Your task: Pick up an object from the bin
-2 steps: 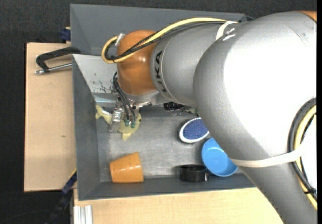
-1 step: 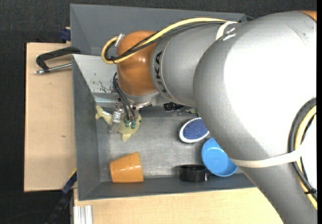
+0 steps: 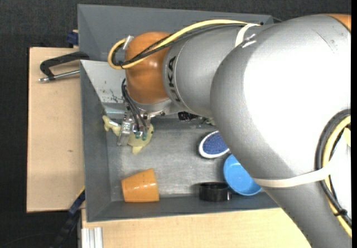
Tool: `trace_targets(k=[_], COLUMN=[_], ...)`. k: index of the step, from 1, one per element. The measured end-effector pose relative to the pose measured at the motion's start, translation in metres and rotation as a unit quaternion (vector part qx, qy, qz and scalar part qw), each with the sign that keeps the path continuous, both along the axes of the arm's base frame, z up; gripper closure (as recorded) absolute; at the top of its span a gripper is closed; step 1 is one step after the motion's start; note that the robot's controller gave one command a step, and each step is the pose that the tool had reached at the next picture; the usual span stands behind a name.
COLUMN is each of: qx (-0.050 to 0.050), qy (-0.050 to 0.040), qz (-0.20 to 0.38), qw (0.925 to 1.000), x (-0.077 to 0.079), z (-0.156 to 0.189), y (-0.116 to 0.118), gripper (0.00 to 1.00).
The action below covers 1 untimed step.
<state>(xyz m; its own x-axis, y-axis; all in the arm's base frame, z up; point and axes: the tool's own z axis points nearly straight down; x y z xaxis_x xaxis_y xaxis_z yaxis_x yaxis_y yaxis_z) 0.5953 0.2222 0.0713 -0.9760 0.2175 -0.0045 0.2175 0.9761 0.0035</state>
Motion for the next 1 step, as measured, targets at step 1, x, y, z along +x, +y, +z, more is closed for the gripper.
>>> trace_targets(k=[1], qx=[-0.001], qy=[0.0017], qz=[0.009], qw=[1.0000], x=[-0.0063], z=[0.0003], y=[-0.0016], gripper=[1.00])
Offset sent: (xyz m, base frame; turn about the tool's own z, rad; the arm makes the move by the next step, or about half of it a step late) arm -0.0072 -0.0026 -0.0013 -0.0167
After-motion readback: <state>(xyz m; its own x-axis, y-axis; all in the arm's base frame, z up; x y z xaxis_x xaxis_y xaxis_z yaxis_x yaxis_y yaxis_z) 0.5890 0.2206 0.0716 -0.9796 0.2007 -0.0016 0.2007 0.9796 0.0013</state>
